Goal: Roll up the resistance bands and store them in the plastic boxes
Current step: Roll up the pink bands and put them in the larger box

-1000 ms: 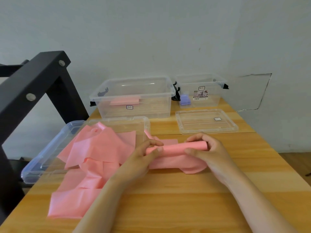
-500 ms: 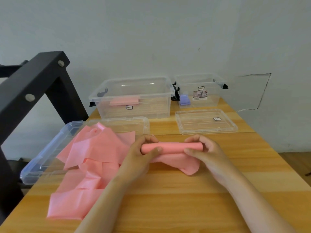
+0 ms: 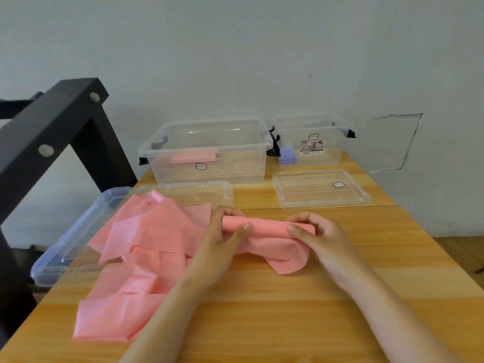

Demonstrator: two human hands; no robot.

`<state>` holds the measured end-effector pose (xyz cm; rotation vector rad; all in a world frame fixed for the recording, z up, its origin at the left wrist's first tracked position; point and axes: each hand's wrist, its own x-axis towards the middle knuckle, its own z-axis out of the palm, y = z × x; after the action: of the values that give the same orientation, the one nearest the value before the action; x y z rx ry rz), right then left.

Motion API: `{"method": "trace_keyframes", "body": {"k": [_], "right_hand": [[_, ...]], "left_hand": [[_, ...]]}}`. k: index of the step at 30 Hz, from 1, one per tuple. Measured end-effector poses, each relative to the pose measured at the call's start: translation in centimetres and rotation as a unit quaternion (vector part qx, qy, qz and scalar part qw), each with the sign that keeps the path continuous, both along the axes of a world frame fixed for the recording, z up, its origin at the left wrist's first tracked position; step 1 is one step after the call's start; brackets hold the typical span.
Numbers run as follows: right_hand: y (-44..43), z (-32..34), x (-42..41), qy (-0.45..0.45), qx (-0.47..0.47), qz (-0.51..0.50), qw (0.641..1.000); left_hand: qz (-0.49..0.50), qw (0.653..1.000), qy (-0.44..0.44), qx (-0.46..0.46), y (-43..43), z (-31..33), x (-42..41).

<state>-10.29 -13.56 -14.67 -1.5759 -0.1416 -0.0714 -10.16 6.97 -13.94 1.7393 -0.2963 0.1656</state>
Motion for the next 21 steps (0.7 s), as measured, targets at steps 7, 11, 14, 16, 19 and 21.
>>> {"method": "trace_keyframes", "body": {"k": [7, 11, 14, 16, 19, 21], "right_hand": [[-0.03, 0.03, -0.12, -0.003, -0.013, 0.016, 1.0], [-0.26, -0.15, -0.15, -0.003, -0.032, 0.034, 0.999], [-0.2, -0.16, 0.06, 0.002, -0.03, 0.007, 1.0], [-0.23, 0.08, 0.03, 0.02, -0.026, 0.014, 0.999], [-0.53, 0.37, -0.21, 0.025, -0.028, 0.049, 0.998], [-0.62, 0.51, -0.29, 0.007, -0.032, 0.054, 0.998]], "left_hand": [[-0.023, 0.999, 0.032, 0.038, 0.21, -0.06, -0.07], [-0.015, 0.998, 0.039, 0.047, 0.41, -0.17, 0.12], [-0.002, 0.998, 0.037, 0.041, 0.52, -0.16, 0.15], [0.011, 0.999, 0.031, 0.034, 0.32, 0.04, -0.05], [0.02, 0.999, 0.037, -0.003, -0.07, 0.54, -0.42], [0.023, 0.999, 0.043, -0.02, -0.17, 0.76, -0.51]]}}
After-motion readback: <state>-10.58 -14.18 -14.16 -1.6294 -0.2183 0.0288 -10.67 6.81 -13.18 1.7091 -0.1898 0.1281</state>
